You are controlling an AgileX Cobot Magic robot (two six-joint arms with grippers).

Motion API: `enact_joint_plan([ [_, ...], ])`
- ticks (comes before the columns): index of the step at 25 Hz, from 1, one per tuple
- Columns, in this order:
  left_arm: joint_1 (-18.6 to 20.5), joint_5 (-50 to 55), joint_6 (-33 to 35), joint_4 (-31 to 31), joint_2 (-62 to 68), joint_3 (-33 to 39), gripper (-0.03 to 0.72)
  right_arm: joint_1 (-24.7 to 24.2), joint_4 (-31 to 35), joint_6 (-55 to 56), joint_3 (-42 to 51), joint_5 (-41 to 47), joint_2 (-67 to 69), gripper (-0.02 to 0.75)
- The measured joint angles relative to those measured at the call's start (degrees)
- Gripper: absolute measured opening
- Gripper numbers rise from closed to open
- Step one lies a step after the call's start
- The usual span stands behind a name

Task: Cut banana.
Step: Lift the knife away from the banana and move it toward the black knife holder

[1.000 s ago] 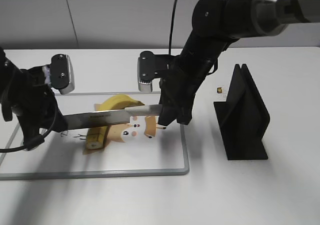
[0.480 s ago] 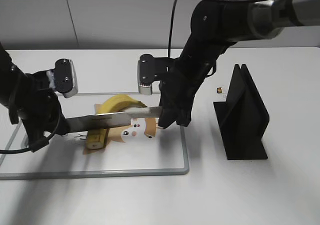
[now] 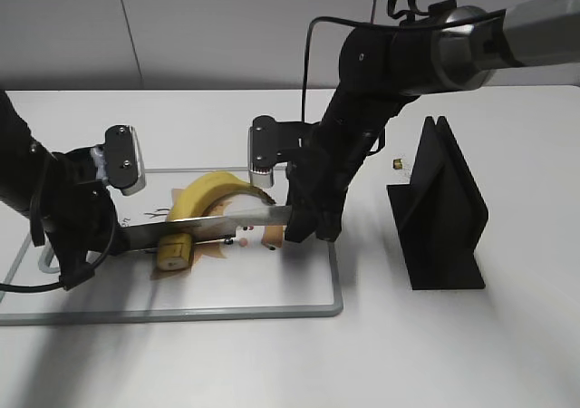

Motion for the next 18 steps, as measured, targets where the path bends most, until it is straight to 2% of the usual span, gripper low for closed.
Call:
enact_joint_plan([
  [18, 0.1, 0.0, 0.0, -0.4, 0.6, -0.2, -0.003, 0.0, 0.0, 0.0, -0.1, -0.2, 0.0, 0.172],
])
